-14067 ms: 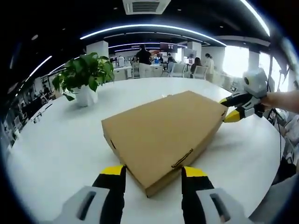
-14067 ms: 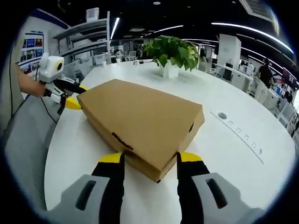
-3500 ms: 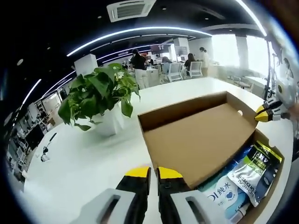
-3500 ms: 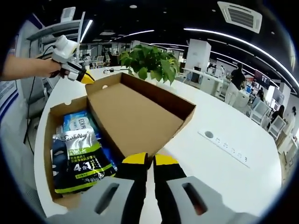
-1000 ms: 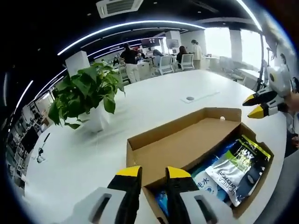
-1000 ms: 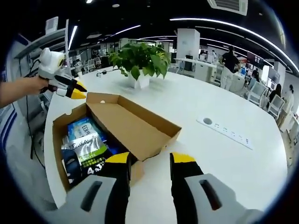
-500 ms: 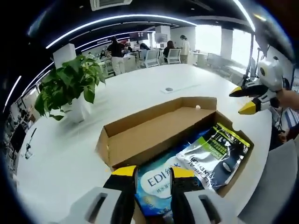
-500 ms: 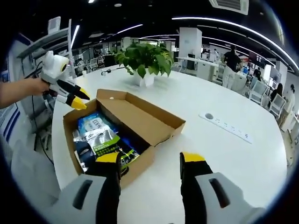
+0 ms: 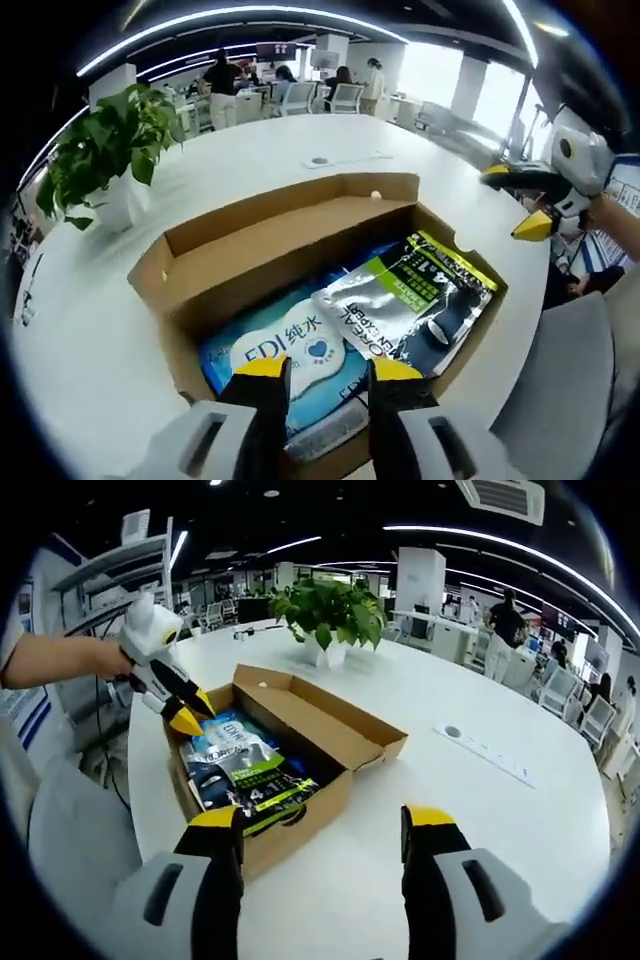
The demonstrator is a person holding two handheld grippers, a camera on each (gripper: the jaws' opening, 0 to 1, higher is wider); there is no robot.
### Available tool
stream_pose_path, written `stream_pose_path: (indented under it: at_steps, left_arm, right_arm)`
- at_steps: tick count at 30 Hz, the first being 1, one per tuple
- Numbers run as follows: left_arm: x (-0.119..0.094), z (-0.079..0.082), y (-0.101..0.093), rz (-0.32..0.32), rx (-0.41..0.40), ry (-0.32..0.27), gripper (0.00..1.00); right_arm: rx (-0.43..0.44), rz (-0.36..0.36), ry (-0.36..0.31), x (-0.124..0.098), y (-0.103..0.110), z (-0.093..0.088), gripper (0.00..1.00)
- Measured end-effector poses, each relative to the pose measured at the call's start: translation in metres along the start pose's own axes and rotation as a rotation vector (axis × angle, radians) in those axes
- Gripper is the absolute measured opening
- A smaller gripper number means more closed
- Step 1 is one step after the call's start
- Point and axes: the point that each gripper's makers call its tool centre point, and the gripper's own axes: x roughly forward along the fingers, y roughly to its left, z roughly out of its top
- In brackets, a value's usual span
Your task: Operate the shoe box by opening the lid, removing the specified soft item, and placing it in the target area until the item is outside and the box remains undamaged.
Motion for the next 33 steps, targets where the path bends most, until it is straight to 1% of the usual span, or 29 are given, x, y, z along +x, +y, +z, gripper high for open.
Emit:
stream_pose_path:
  at_steps: [5,7,12,15,18,21,26,29,33]
  left_arm:
    - [0.004,-0.004,-0.007,-0.041,-0.041,0.017,0.3]
    - [0.007,-0.008,-0.012,-0.069,-0.073,0.033,0.3]
    - [0.014,-0.013,-0.018,-0.091,-0.069,0.067,0.3]
    - [0.017,-0.016,-0.022,-0.115,-0.088,0.09,0.29]
    - [0.021,-0.016,-0.027,-0.151,-0.137,0.103,0.29]
    - [0.024,-0.014,-0.029,-0.175,-0.18,0.106,0.28]
    - [0.029,-0.012,-0.029,-0.206,-0.275,0.106,0.26]
    - [0.028,-0.012,-0.034,-0.233,-0.325,0.118,0.23]
    - [0.029,-0.013,-0.038,-0.273,-0.426,0.131,0.17]
  right_arm:
    - [0.017,-0.004,-0.002,-0.01,0.003,-0.005,0.63]
    - [0.017,-0.012,-0.009,-0.014,0.004,-0.007,0.63]
    - [0.036,-0.02,-0.012,-0.024,0.008,-0.015,0.64]
    - [0.04,-0.022,-0.005,-0.027,0.011,-0.02,0.64]
    - [0.046,-0.022,-0.003,-0.029,0.012,-0.023,0.64]
    - [0.052,-0.019,-0.004,-0.031,0.015,-0.024,0.64]
    - [0.06,-0.008,-0.004,-0.031,0.019,-0.024,0.64]
    - [0.059,-0.002,-0.004,-0.03,0.022,-0.024,0.63]
    - [0.066,0.009,-0.001,-0.028,0.027,-0.024,0.63]
